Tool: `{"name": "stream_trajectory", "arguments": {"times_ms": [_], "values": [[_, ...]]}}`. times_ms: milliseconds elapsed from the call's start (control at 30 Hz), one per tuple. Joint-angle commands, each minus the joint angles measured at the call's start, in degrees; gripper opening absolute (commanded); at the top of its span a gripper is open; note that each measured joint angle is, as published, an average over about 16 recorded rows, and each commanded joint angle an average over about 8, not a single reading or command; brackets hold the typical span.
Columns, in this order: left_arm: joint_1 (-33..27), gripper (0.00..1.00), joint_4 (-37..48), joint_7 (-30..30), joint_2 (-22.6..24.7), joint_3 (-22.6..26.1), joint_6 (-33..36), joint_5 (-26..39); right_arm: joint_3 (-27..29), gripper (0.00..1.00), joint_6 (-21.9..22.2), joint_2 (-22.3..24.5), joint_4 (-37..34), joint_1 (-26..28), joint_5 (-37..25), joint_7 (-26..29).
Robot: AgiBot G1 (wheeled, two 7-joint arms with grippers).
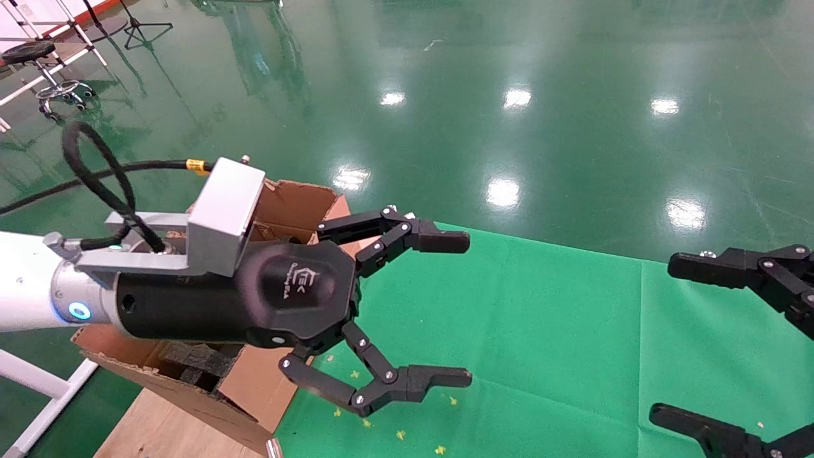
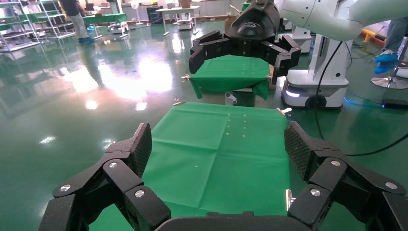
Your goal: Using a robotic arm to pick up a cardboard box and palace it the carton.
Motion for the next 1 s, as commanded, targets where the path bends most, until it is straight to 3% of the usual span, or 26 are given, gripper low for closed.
{"name": "stream_trajectory", "arguments": {"times_ms": [33, 1000], "values": [[-0.1, 1.0, 0.1, 0.0, 0.0, 0.0, 0.0, 0.1, 0.0, 1.0, 0.0, 0.0, 0.0, 0.0, 0.0, 0.0], [-0.3, 1.0, 0.3, -0.1, 0.1, 0.2, -0.1, 0.3, 0.0, 1.0, 0.0, 0.0, 0.0, 0.0, 0.0, 0.0]]}}
